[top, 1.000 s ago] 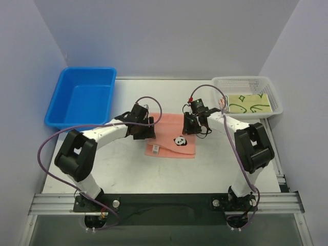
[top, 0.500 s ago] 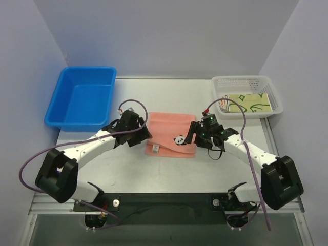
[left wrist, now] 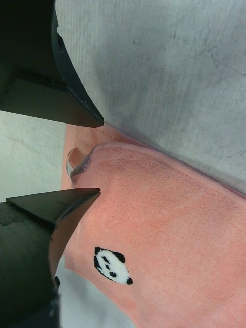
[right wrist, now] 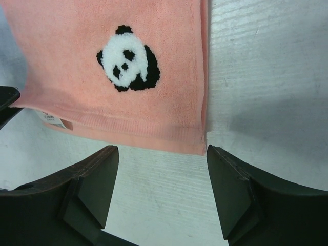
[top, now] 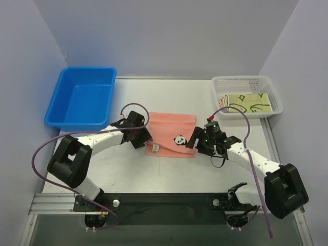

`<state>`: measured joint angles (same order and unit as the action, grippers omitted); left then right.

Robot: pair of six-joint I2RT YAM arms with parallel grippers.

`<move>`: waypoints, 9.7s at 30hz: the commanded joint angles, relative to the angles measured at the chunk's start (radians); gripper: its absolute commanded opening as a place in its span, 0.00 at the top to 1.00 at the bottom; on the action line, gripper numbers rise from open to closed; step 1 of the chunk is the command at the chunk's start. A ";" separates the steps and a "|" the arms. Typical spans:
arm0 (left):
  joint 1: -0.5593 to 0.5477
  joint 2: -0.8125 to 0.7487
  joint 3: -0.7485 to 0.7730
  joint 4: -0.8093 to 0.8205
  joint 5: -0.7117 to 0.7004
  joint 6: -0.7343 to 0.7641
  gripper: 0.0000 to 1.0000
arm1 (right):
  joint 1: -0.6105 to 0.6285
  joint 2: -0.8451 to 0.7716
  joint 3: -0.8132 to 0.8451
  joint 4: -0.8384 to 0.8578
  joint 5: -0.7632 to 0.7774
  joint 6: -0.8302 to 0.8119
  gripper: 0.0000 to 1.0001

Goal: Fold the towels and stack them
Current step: Fold the towel

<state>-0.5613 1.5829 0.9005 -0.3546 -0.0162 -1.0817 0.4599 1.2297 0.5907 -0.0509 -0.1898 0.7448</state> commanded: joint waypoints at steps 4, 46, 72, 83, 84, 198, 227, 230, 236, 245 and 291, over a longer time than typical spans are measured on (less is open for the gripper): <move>-0.002 0.019 0.074 0.017 0.012 -0.024 0.48 | 0.000 -0.039 -0.031 0.039 0.023 0.073 0.31; -0.002 0.002 0.120 0.002 0.116 0.048 1.00 | -0.010 0.062 -0.019 0.019 0.144 0.260 0.71; -0.011 0.011 0.123 -0.007 0.119 0.078 1.00 | 0.003 0.177 0.142 -0.135 0.084 0.168 0.68; -0.015 0.011 0.115 -0.009 0.121 0.097 1.00 | 0.037 0.304 0.248 -0.291 0.087 0.077 0.68; -0.017 0.009 0.117 -0.010 0.122 0.098 1.00 | 0.037 0.306 0.242 -0.291 0.090 0.073 0.67; -0.002 0.005 -0.084 0.045 0.160 0.235 1.00 | -0.043 0.208 0.041 -0.168 0.032 0.133 1.00; -0.132 -0.264 0.078 -0.182 -0.053 0.338 0.40 | 0.036 -0.013 0.193 -0.294 0.064 0.067 0.71; -0.175 -0.178 0.191 -0.181 -0.041 0.348 0.49 | 0.040 0.030 0.195 -0.244 0.049 0.085 0.78; -0.201 0.043 0.244 -0.181 0.082 0.379 0.67 | 0.040 0.123 0.103 -0.110 0.010 0.146 0.83; -0.203 0.060 -0.018 -0.136 0.148 0.410 0.86 | -0.001 0.200 -0.069 0.009 -0.059 0.189 0.90; 0.129 0.310 0.092 0.621 0.183 0.315 0.67 | 0.066 0.625 0.160 0.968 0.084 0.202 0.30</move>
<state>-0.4664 1.8496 1.0016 0.1535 0.1795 -0.7509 0.5316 1.8362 0.7898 0.7536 -0.1757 0.9394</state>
